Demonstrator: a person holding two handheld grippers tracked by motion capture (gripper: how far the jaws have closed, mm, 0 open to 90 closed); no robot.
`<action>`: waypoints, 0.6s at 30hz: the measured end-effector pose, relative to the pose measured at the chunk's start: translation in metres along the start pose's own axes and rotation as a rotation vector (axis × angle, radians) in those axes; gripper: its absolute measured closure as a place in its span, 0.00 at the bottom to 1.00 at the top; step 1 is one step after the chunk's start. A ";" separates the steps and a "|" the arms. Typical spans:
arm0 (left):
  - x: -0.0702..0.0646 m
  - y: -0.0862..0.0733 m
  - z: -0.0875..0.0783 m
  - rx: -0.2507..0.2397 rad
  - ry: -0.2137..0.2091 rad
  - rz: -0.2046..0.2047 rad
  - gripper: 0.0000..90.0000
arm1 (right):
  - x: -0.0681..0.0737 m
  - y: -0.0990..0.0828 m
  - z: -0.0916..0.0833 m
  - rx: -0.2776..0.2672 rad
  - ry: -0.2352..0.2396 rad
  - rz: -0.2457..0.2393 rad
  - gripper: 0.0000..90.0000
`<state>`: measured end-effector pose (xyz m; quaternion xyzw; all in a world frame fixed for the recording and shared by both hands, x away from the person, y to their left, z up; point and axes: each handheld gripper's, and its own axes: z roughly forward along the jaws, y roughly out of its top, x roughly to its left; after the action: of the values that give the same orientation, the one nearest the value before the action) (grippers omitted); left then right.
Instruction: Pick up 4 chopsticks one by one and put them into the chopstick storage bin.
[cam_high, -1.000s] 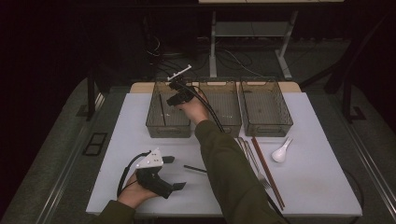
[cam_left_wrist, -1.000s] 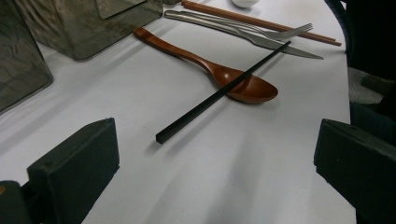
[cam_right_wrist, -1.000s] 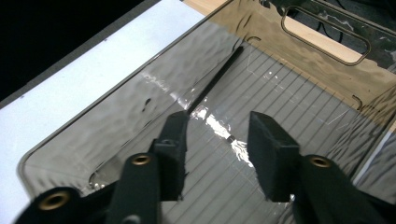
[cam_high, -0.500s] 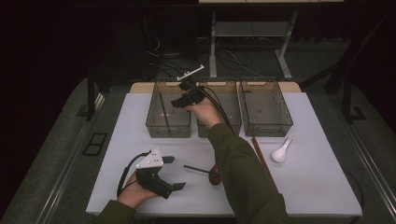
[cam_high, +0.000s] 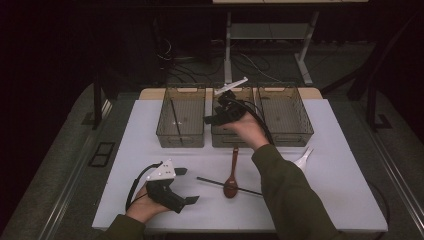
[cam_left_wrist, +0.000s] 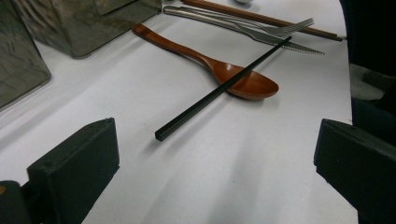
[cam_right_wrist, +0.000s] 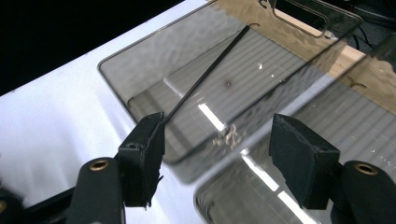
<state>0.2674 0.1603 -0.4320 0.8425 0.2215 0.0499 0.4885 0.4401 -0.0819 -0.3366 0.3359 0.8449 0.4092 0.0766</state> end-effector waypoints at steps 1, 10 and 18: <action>0.000 0.000 0.000 -0.003 0.000 -0.003 0.00 | -0.001 -0.003 -0.004 -0.005 0.009 -0.003 0.40; 0.000 -0.001 0.000 0.004 -0.002 0.000 0.00 | -0.004 -0.033 -0.043 -0.036 0.036 -0.051 0.37; 0.000 -0.002 0.000 0.007 0.004 -0.003 0.00 | -0.006 -0.068 -0.075 -0.056 0.058 -0.055 0.36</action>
<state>0.2673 0.1610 -0.4335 0.8437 0.2242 0.0501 0.4852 0.3801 -0.1637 -0.3395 0.2982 0.8440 0.4398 0.0727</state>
